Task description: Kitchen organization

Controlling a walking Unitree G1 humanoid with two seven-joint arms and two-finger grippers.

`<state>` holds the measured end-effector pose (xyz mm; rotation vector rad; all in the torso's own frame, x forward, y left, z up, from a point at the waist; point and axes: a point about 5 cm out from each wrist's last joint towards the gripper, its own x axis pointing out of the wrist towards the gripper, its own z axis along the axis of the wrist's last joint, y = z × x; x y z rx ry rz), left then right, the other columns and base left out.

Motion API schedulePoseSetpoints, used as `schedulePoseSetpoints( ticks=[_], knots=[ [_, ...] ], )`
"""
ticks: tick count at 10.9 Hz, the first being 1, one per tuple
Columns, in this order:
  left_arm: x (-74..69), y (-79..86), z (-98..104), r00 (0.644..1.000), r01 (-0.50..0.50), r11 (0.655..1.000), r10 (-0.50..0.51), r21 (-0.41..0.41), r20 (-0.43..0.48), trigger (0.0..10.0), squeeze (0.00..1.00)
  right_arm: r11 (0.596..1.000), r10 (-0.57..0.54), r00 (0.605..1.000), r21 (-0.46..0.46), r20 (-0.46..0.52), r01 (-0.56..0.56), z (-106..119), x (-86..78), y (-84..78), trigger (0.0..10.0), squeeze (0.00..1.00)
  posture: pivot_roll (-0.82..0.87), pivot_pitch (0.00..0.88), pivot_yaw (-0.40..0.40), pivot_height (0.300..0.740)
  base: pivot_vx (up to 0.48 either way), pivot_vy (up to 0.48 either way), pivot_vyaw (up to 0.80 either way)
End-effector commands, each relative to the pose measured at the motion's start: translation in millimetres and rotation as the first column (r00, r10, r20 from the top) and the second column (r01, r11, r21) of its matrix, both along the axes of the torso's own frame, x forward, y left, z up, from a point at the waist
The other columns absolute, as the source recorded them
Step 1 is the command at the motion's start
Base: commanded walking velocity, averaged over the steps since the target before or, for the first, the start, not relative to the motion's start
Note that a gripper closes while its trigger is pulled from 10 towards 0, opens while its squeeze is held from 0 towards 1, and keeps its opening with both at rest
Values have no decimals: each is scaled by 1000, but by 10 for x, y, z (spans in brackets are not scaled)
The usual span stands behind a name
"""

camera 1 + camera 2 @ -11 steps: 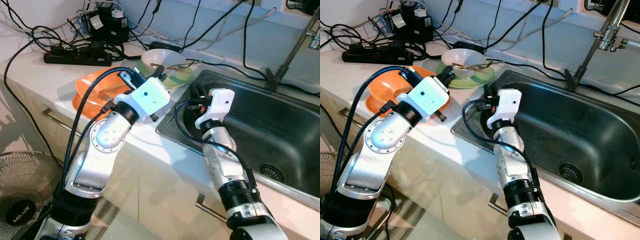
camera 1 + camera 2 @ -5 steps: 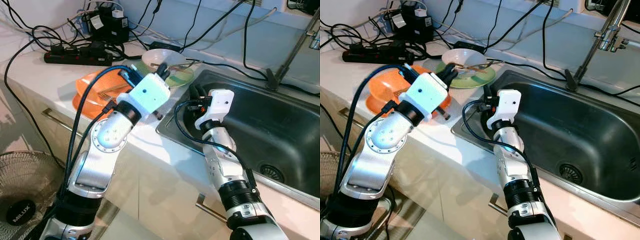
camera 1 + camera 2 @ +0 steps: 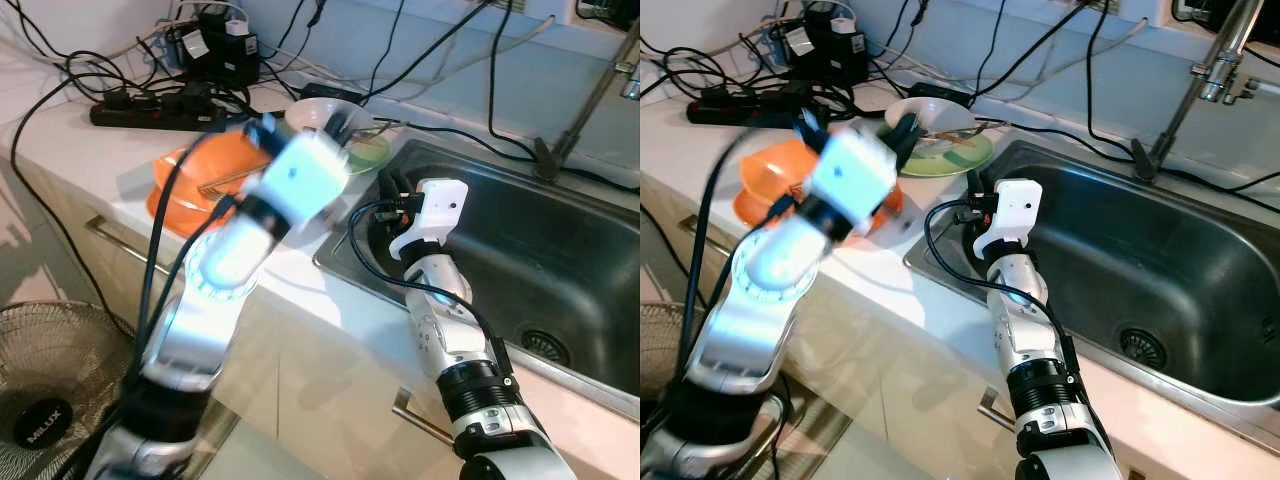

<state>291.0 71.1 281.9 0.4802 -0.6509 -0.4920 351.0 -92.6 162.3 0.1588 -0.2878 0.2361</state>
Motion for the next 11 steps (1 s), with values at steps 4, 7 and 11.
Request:
schedulePoseSetpoints(
  ticks=[4,7,11],
  knots=[
    [90,-126,121,987,140,961,-156,-238,-47,10000,0,1000,-17,999,-12,35,17,49,5,-53,10000,1000,220,0,-67,740,0,0,0],
    [199,-65,5,943,178,866,-286,-467,-171,10000,0,977,-35,990,-203,137,63,147,8,-212,10000,1000,203,0,-57,740,0,0,0],
    [217,88,49,884,229,714,-438,-661,-167,10000,0,972,-10,986,-229,169,49,162,-35,-253,10000,1000,201,0,-42,740,0,0,0]
  ],
)
